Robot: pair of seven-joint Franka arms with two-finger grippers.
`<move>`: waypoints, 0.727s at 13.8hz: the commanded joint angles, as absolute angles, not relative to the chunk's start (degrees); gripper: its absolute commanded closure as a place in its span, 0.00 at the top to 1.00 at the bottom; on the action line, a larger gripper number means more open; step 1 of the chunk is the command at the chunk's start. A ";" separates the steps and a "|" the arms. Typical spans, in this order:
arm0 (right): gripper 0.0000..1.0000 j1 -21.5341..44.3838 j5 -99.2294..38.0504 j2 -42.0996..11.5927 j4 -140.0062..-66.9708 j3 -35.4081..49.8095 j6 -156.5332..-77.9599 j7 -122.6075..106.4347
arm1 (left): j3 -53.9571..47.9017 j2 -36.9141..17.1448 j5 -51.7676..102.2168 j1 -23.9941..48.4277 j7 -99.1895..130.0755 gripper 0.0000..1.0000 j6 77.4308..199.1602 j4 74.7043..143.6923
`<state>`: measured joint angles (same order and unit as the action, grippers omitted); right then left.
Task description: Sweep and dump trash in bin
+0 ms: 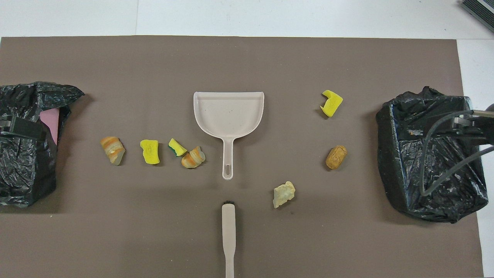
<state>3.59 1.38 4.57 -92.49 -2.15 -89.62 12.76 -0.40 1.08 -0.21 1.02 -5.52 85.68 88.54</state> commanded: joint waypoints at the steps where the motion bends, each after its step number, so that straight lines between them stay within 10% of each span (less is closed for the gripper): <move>1: 1.00 2.64 1.41 4.22 -91.58 -1.67 -88.59 10.55 | -0.53 0.96 -0.27 0.97 -8.07 1.00 84.37 87.36; 10: 1.00 2.64 1.41 4.22 -91.67 -1.67 -88.59 10.55 | -0.62 1.58 -0.26 1.41 -8.17 1.00 83.67 88.50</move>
